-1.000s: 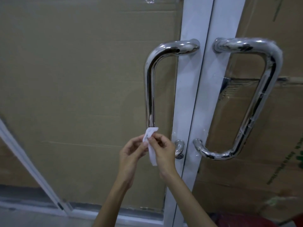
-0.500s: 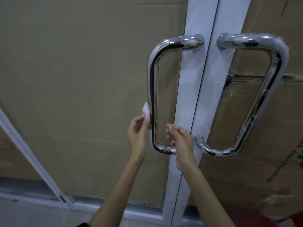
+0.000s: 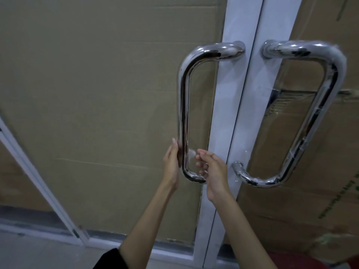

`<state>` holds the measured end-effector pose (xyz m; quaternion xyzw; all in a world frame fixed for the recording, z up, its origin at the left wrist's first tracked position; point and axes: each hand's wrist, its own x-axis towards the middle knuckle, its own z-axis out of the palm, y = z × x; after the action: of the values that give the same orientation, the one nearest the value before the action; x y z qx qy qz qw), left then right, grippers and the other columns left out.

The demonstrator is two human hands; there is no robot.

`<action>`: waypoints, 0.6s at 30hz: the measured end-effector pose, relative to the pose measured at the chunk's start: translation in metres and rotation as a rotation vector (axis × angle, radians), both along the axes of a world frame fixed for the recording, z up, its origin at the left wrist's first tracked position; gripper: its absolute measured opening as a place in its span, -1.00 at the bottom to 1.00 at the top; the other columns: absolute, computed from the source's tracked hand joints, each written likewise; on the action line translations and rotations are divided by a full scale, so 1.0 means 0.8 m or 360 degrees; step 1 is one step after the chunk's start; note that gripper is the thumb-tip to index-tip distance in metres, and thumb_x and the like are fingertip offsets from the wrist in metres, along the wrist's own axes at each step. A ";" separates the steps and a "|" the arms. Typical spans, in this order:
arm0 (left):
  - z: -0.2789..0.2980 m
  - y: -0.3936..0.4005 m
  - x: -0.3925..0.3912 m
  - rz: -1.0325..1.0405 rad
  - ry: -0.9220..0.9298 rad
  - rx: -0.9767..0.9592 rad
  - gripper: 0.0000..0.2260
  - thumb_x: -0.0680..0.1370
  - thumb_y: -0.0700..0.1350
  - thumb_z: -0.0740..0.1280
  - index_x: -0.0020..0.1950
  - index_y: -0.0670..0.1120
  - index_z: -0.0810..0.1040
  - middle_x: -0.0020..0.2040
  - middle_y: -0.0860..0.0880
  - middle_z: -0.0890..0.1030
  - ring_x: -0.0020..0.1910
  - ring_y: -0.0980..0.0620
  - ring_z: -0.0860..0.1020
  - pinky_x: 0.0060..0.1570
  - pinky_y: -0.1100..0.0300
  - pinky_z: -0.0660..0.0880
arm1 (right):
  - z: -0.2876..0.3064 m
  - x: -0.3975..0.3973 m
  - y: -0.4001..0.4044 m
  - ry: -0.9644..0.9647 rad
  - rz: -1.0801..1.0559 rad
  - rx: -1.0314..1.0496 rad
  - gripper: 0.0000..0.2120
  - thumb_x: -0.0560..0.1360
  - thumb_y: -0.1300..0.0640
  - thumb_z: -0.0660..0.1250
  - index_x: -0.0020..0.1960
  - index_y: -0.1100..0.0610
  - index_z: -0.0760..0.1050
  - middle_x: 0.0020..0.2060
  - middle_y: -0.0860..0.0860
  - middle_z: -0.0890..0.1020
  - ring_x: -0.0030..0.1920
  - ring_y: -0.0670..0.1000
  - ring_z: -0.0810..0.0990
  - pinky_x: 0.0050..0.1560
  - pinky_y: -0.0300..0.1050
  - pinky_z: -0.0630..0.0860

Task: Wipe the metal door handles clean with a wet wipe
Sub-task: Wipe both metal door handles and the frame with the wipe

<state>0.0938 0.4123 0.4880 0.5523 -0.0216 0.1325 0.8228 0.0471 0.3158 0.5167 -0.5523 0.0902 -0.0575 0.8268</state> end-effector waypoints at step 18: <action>0.006 0.011 -0.003 0.0177 -0.0207 -0.0069 -0.84 0.43 -0.39 0.39 -0.20 -0.14 0.59 -0.29 0.12 0.63 -0.30 0.21 0.53 -0.25 0.34 0.45 | 0.004 0.007 -0.013 0.0026 -0.0010 -0.0062 -0.84 0.53 0.26 0.26 -0.07 0.09 0.59 -0.26 -0.06 0.60 -0.30 -0.13 0.49 -0.32 -0.27 0.32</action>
<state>0.0912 0.4207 0.4930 0.5249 -0.0414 0.2140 0.8227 0.0529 0.3052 0.5201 -0.5683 0.0975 -0.0574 0.8150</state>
